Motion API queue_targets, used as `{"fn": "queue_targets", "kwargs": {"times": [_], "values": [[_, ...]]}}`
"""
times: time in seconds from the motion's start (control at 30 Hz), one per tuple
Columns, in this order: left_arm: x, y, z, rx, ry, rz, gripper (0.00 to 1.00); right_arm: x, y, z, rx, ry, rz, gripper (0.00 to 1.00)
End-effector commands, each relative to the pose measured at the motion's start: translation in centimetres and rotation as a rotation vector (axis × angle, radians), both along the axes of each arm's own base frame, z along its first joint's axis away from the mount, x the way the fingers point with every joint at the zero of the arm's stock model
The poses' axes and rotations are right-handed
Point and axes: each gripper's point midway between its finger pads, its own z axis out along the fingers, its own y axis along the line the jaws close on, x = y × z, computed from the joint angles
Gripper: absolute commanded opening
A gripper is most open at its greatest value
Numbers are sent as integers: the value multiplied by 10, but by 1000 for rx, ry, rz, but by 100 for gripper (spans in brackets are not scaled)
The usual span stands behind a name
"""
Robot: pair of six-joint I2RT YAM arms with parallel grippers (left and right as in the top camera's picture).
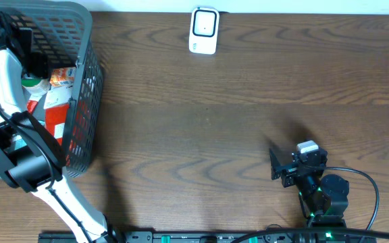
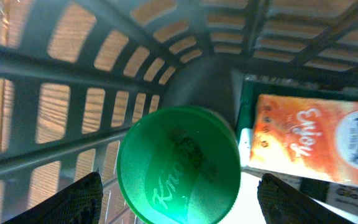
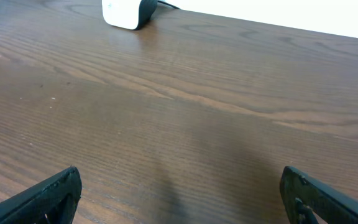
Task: Scan the item barcode
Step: 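Close the left gripper on the green-capped Knorr container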
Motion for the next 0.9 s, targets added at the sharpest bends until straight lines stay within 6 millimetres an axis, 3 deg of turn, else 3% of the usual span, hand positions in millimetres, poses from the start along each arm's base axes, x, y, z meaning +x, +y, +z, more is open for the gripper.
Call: {"fn": "queue_targets", "kwargs": {"times": [0.0,0.13,0.53,0.87], "values": [[-8,13,-18,-17,39,21,80,-1,3,-1,15,6,7,99],[-13,21,-18,-43,26,62,80,-1,3,-1,15,6,7,99],[-5,0,-24,-196,-30,-3,80,-1,3,-1,15,6,7,99],[-6,-2,-39,-218,-4,-3,80,-1,3,-1,15,6,7,99]]}}
